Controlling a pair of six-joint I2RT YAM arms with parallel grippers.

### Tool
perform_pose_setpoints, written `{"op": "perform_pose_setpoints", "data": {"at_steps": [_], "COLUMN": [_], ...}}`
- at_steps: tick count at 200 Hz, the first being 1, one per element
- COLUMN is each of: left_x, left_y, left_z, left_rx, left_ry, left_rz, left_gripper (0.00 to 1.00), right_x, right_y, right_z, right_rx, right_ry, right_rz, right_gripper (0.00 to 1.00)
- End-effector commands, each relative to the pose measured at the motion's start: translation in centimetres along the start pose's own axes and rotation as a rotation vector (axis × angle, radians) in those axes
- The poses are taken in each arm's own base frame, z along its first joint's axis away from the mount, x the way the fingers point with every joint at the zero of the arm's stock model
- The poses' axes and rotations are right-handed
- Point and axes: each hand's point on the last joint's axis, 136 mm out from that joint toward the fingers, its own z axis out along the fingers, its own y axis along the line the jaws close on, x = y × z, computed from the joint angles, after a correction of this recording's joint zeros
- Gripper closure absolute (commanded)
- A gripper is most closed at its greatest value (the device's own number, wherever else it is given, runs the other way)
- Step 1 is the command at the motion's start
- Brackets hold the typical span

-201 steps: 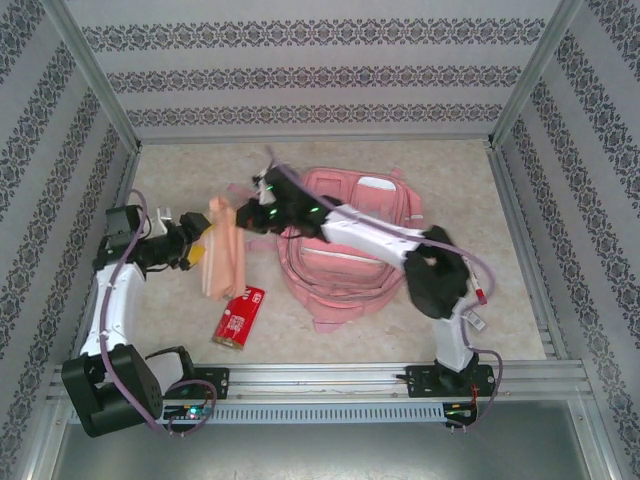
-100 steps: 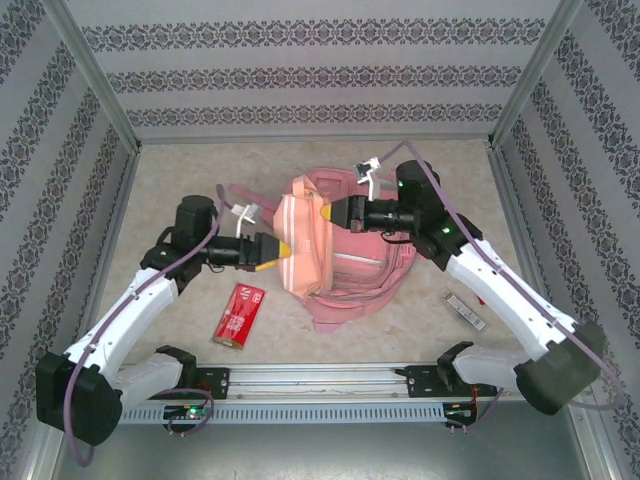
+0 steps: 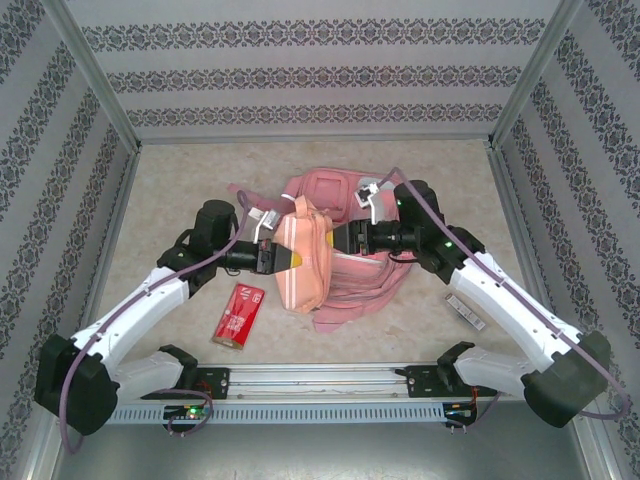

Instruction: Pack the student bag

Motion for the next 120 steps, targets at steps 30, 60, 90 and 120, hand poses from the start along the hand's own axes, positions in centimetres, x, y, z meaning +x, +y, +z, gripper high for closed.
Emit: {"op": "perform_pose_setpoints", "data": {"at_steps": [30,60,90,120], "left_x": [1.7,3.8,4.5,4.3], "left_y": [8.1,8.9,8.2,7.4], "left_z": [-6.9,-8.5,-8.3,-7.5], "left_rx": [-0.484,-0.521,-0.479,-0.390], "left_ry": [-0.107,-0.098,-0.097,-0.117], "left_rz": [-0.250,-0.419,-0.454,-0.516], "left_gripper": [1.00,1.00,1.00,1.00], "right_x": [6.8,10.1,10.2,9.5], "right_y": [-7.3,-9.2,-12.8,-15.5], "right_z": [-0.6,1.1,3.0,4.6], "right_rx": [0.290,0.243,0.385,0.483], "right_ry": [0.305,0.516,0.625,0.658], "right_rz": [-0.823,-0.994,-1.101,-1.098], "right_gripper": [0.45,0.42,0.40,0.46]}}
